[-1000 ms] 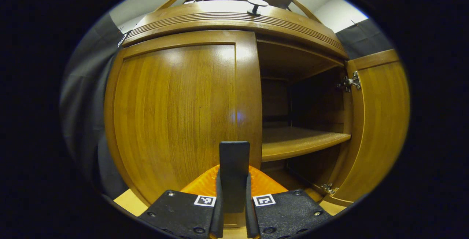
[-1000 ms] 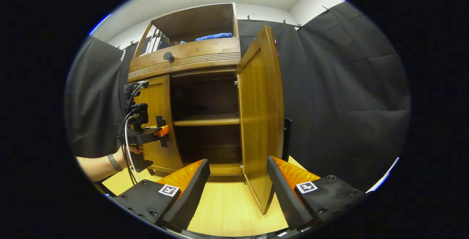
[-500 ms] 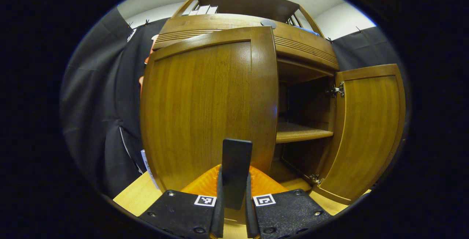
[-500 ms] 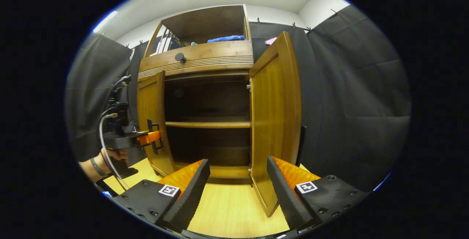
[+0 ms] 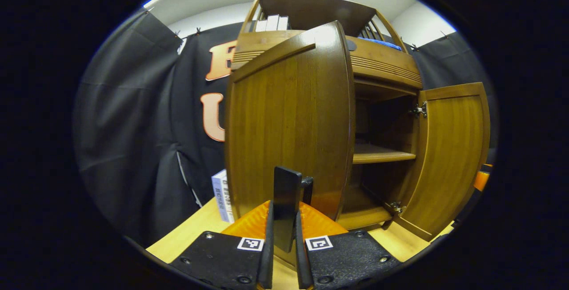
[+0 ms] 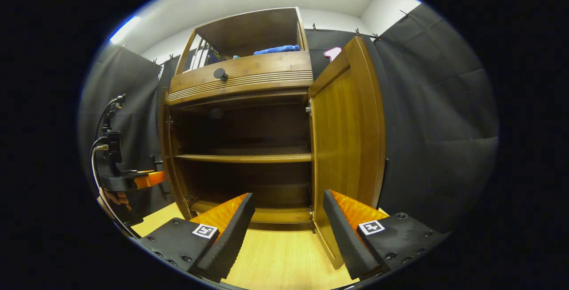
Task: Open the right door of the double-door shoe cabinet with the right hand, and open the left door with the left hand.
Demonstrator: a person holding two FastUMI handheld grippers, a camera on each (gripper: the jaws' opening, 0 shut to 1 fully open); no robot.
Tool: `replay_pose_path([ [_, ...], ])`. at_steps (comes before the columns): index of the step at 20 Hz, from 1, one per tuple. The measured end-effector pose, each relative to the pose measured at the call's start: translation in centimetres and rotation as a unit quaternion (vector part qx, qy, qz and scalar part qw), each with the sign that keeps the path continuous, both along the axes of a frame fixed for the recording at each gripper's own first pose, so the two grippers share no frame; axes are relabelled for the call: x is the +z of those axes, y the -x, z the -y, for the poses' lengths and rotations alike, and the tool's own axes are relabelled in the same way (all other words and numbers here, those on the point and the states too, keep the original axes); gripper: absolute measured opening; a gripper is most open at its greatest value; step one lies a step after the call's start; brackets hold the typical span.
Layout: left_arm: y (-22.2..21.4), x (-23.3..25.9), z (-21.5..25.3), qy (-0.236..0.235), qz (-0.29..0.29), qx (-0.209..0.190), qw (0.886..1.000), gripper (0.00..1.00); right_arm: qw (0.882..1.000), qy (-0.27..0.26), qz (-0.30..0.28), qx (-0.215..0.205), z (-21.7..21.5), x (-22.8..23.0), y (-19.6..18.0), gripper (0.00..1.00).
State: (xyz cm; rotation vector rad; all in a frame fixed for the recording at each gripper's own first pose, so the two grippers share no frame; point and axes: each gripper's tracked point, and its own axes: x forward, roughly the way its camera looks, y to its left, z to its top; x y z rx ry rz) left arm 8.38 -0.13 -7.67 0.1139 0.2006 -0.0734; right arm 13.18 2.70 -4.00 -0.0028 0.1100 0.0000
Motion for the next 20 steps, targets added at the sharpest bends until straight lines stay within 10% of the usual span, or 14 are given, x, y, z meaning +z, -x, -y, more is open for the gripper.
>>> replay_pose_path([
  [20,2.9,2.3,-10.9,-0.006,0.073,0.051,0.996,0.0,0.999,-0.014,-0.031,0.019,-2.5,-2.7,-1.4,1.0],
])
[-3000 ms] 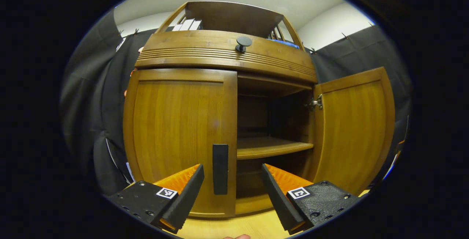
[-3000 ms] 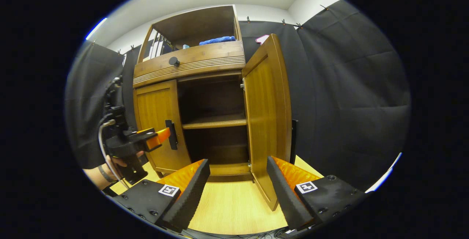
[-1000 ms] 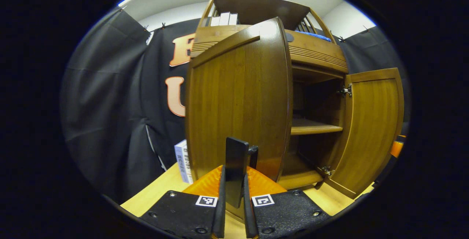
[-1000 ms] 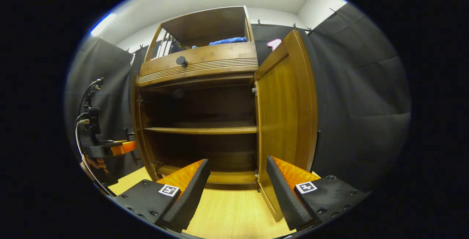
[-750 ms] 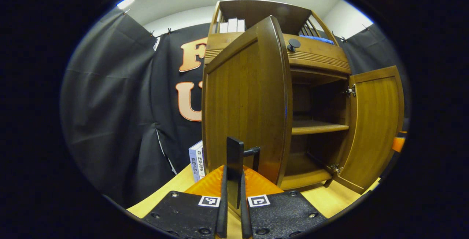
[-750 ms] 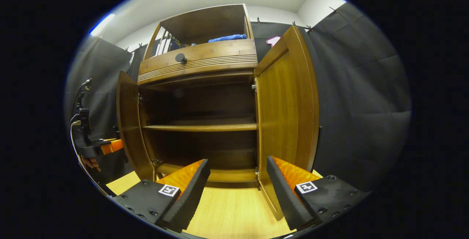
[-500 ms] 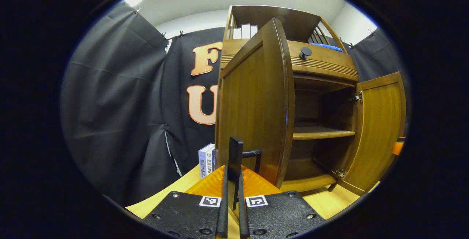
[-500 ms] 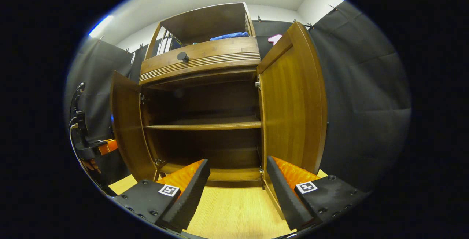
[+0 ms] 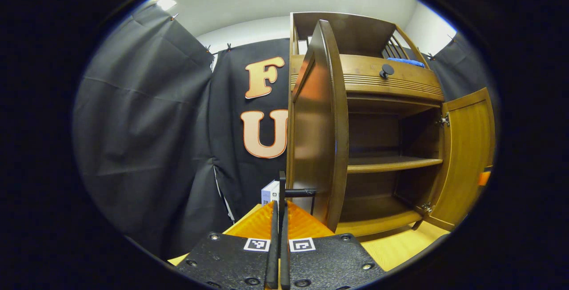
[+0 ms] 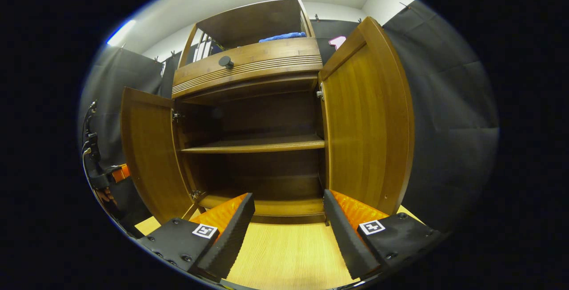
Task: Open the right door of the double-door shoe cabinet with the right hand, and open the left door with the left hand.
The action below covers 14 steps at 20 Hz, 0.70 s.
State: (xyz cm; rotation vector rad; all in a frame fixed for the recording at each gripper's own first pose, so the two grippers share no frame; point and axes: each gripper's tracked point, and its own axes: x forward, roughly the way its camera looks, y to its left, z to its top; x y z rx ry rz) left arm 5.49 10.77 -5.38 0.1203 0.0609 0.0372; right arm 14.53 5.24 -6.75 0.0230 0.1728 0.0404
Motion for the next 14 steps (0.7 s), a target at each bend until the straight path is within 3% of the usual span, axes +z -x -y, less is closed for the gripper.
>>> replay_pose_path([
  [1,0.0,0.0,-0.2,0.002,0.001,-0.006,1.0,0.02,1.0,0.001,-0.001,-0.001,0.0,0.0,0.0,0.94],
  [5,-0.5,-0.2,-1.4,-0.008,-0.009,-0.04,0.999,0.02,1.0,0.004,0.001,0.0,-0.2,0.3,-0.1,0.94],
  [6,-0.5,-0.2,-1.8,-0.013,-0.011,-0.05,0.999,0.02,1.0,0.005,0.002,-0.001,-0.2,0.3,-0.2,1.0],
  [7,-0.6,0.0,-2.4,-0.014,-0.012,-0.055,0.998,0.0,1.0,0.005,0.003,-0.001,-0.3,0.4,-0.3,0.94],
  [9,-0.9,0.1,-3.2,-0.005,-0.011,-0.068,0.998,0.02,1.0,0.004,0.005,0.0,-0.5,0.5,-0.4,0.94],
  [10,-1.0,0.2,-3.6,-0.003,-0.009,-0.074,0.997,0.0,1.0,0.005,0.004,0.001,-0.7,0.4,-0.4,1.0],
  [11,-1.0,0.1,-3.9,-0.002,-0.007,-0.078,0.997,0.0,1.0,0.007,0.002,0.002,-0.8,0.3,-0.4,1.0],
  [12,-1.2,-0.1,-3.7,-0.001,-0.006,-0.086,0.996,0.0,1.0,0.008,0.001,0.004,-1.0,0.3,-0.4,0.94],
  [13,-1.3,-0.1,-3.7,0.002,-0.004,-0.093,0.996,0.1,1.0,0.008,0.002,0.005,-1.2,0.3,-0.4,0.94],
  [14,-0.9,-0.3,-3.7,0.013,-0.008,-0.102,0.995,0.08,1.0,0.009,0.002,0.006,-1.3,0.4,-0.3,0.94],
])
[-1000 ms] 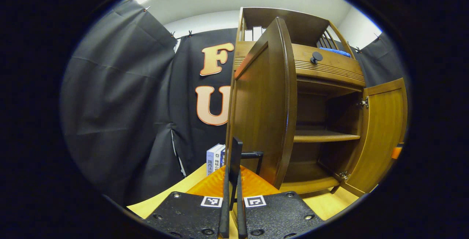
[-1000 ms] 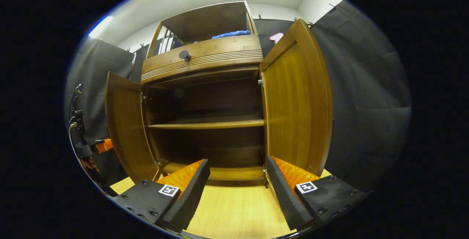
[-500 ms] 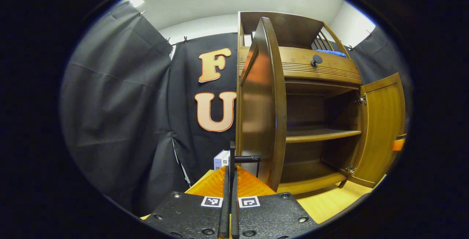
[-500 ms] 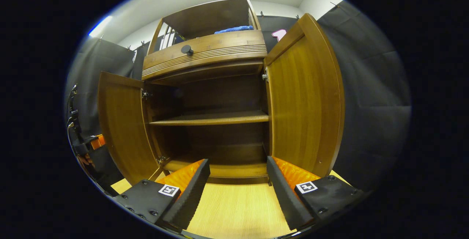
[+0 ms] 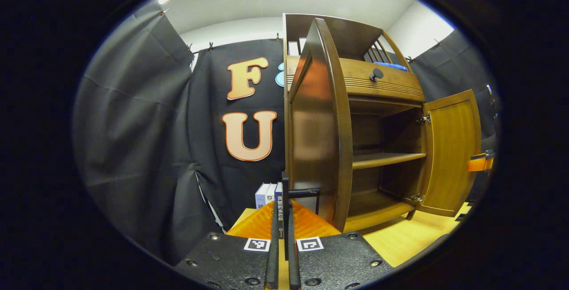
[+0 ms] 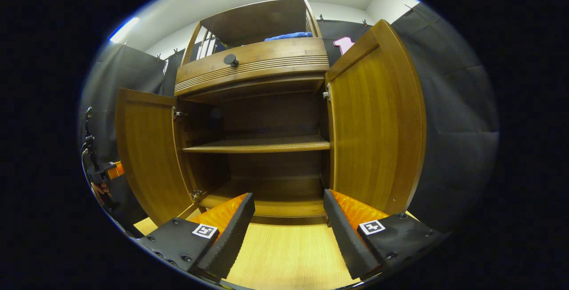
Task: Open the right door of the double-door shoe cabinet with the right hand, and open the left door with the left hand.
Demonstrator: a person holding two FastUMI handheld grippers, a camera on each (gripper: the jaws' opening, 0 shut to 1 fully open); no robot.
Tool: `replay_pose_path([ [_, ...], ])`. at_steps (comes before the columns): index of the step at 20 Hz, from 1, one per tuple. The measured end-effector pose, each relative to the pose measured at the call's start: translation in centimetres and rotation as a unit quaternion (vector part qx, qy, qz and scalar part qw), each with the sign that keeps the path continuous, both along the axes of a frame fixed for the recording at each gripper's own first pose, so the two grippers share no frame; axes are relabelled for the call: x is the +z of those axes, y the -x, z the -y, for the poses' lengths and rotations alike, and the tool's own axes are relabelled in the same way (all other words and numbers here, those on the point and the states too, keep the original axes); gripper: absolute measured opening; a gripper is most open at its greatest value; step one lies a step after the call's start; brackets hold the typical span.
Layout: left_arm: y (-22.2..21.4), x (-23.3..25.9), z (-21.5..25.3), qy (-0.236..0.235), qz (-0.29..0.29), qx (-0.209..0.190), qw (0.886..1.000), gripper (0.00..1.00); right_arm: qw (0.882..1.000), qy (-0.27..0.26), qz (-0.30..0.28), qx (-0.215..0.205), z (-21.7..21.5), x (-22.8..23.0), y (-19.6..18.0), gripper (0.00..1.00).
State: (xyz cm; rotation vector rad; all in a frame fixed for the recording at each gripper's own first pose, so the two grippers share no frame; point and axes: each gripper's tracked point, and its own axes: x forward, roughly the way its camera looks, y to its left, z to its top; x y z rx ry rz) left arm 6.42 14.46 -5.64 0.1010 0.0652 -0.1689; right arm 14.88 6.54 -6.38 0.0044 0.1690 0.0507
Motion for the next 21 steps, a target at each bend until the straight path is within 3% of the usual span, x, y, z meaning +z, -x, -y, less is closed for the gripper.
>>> replay_pose_path([
  [3,0.2,-1.4,-0.4,0.026,-0.026,-0.007,0.999,0.08,1.0,-0.001,0.0,0.001,-0.2,-0.1,0.0,0.94],
  [8,3.3,-1.4,-0.9,0.025,-0.025,0.014,0.999,0.07,1.0,-0.003,-0.008,-0.005,0.2,-0.6,0.0,0.94],
  [12,5.5,0.1,-1.6,0.023,-0.016,0.031,0.999,0.03,1.0,-0.007,-0.013,-0.003,0.3,-0.9,-0.3,0.94],
  [13,6.0,0.8,-1.6,0.024,-0.012,0.035,0.999,0.02,1.0,-0.005,-0.011,-0.003,0.4,-0.7,-0.6,1.0],
  [15,6.9,2.5,-1.2,0.018,0.001,0.041,0.999,0.0,1.0,-0.003,-0.006,-0.004,0.7,-0.3,-1.0,1.0],
  [16,7.3,3.6,-0.5,0.017,0.01,0.039,0.999,0.0,1.0,-0.002,-0.004,-0.003,0.8,0.0,-1.2,0.94],
  [17,7.5,4.5,0.5,0.018,0.017,0.033,0.999,0.0,1.0,-0.001,-0.001,-0.004,1.0,0.2,-1.4,0.94],
  [18,7.7,5.3,1.6,0.02,0.023,0.024,0.999,0.03,1.0,0.0,-0.001,-0.004,1.1,0.3,-1.5,1.0],
  [21,7.9,6.9,5.3,0.028,0.035,-0.007,0.999,0.0,1.0,0.0,0.001,-0.002,1.3,0.5,-1.6,1.0],
])
